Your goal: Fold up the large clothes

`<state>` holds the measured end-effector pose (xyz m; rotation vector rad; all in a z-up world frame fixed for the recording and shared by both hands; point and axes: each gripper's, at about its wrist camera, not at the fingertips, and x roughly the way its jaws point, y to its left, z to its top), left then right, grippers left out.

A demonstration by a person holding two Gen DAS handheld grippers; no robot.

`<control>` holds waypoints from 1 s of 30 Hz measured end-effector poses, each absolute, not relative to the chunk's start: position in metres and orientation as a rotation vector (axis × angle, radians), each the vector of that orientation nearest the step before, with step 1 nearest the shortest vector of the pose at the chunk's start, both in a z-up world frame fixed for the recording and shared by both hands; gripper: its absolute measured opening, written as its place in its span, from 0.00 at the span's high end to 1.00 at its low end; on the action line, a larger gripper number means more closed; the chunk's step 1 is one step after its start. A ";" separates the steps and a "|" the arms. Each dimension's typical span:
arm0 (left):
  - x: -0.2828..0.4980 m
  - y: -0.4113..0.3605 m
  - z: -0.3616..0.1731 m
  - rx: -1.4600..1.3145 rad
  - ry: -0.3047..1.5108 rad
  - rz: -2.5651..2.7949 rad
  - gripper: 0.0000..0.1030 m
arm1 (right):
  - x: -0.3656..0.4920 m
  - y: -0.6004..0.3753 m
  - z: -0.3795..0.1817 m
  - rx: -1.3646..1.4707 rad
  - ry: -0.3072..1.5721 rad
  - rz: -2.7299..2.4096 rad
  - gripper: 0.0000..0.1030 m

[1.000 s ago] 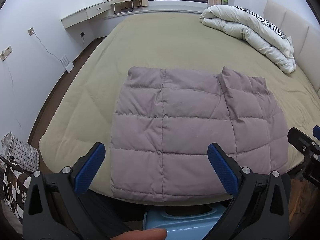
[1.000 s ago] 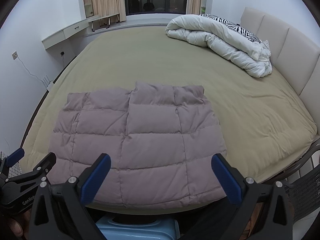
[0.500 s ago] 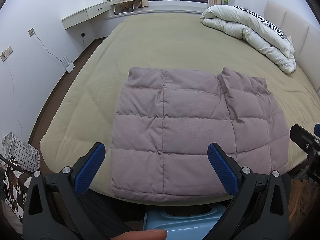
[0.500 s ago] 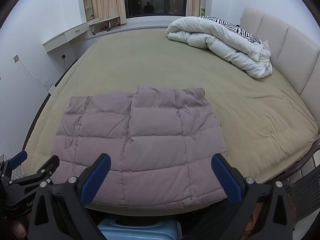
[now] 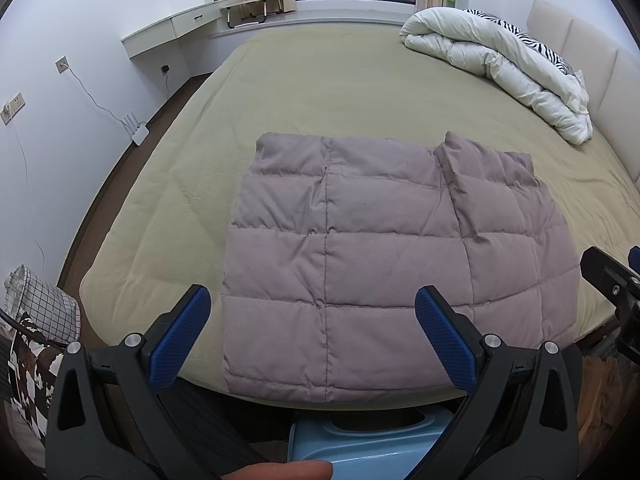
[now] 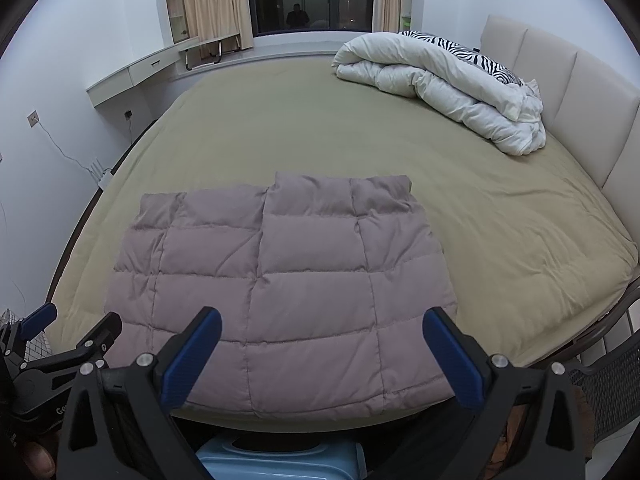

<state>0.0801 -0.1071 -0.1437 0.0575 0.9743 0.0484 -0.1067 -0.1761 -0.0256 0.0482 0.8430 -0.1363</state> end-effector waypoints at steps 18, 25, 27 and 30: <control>0.081 -0.107 -0.146 0.062 0.981 0.048 0.00 | -0.106 -0.175 -0.027 0.049 0.846 -0.134 0.00; 0.082 -0.107 -0.146 0.062 0.982 0.046 0.00 | -0.105 -0.174 -0.028 0.049 0.846 -0.133 0.00; 0.082 -0.107 -0.146 0.063 0.983 0.046 0.00 | -0.105 -0.174 -0.028 0.050 0.846 -0.133 0.00; 0.082 -0.106 -0.147 0.063 0.983 0.047 0.00 | -0.105 -0.174 -0.028 0.050 0.846 -0.133 0.00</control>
